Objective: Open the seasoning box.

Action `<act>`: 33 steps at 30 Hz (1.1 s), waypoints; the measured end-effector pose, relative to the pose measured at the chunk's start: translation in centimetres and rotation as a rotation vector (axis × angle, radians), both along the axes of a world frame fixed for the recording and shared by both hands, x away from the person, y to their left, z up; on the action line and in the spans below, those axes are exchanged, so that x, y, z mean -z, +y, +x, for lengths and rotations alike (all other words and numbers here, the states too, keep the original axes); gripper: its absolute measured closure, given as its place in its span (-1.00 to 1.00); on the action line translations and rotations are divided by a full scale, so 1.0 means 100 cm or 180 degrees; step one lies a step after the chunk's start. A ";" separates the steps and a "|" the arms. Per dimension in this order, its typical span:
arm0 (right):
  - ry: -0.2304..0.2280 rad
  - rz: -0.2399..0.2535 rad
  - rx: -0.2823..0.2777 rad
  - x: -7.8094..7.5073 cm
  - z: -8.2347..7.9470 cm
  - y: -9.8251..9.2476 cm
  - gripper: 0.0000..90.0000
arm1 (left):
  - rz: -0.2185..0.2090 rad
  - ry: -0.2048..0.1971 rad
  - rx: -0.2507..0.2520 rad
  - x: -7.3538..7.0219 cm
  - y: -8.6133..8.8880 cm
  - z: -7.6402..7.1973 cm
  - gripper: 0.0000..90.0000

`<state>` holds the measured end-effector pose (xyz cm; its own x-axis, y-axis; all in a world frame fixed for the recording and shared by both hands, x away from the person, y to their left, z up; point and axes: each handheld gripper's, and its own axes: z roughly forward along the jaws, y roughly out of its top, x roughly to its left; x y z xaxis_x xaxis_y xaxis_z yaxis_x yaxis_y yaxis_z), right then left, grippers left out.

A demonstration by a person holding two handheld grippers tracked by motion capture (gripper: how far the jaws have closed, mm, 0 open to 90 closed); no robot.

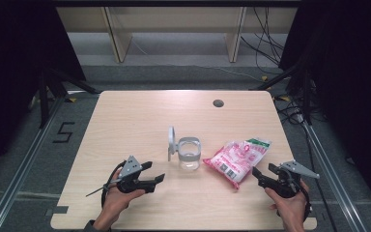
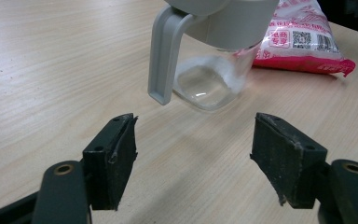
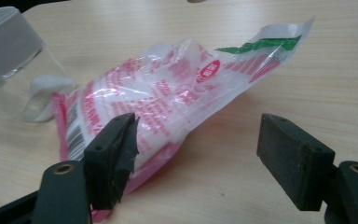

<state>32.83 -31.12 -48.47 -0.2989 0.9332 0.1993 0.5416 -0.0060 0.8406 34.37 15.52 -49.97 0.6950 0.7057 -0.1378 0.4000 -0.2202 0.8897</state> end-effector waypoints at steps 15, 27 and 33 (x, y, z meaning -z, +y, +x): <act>0.0103 0.0121 0.0081 0.012 0.039 0.006 -0.36 | 0.0017 0.0028 -0.0006 0.001 0.001 0.000 -0.33; 0.0241 0.0038 0.0057 0.018 0.059 0.014 -0.19 | 0.0019 0.0007 0.0011 0.001 0.002 0.001 -0.33; 0.0269 0.0066 0.0005 0.021 0.064 0.016 -0.07 | 0.0002 0.0031 0.0013 0.001 0.002 0.000 -0.33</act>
<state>39.23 -29.57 -50.55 -0.2788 0.9291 0.2430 0.6104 -0.0239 0.7917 34.39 15.69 -50.03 0.6965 0.7029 -0.1442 0.4078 -0.2223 0.8856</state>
